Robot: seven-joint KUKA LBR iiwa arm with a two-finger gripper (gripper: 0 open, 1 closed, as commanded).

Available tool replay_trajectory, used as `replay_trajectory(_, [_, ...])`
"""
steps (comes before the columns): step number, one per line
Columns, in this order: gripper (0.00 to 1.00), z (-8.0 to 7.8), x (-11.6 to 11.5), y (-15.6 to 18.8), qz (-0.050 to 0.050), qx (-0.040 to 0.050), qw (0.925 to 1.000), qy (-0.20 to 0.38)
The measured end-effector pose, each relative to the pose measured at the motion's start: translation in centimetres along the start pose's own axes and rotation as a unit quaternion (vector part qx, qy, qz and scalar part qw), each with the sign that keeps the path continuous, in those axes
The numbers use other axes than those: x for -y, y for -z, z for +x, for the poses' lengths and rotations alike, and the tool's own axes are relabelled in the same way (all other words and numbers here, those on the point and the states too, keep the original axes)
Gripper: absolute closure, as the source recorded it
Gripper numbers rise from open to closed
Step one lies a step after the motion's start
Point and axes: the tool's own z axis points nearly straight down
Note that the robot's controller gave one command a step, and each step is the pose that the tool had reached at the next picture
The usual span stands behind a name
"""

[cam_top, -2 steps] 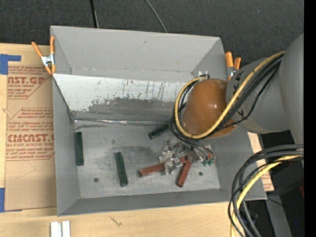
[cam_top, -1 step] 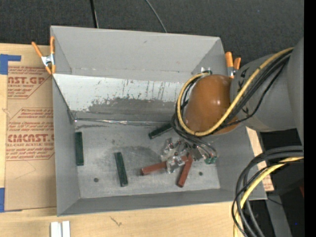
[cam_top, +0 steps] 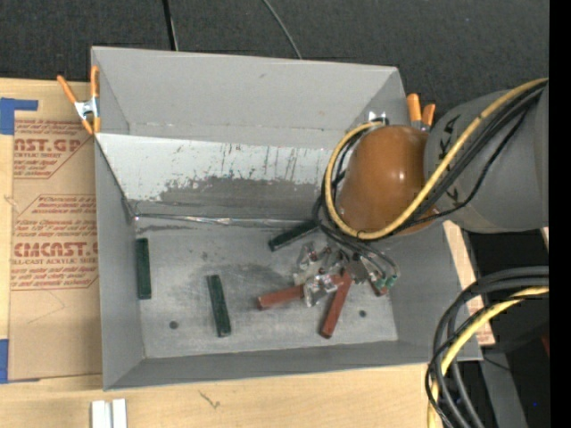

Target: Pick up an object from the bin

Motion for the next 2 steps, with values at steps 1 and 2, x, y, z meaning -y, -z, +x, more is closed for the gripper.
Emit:
replay_trajectory(1, [1.00,-0.13,0.03,0.91,0.001,0.0024,1.0000,0.000])
replay_trajectory(2, [1.00,0.03,-0.05,1.83,0.000,-0.0014,1.0000,0.000])
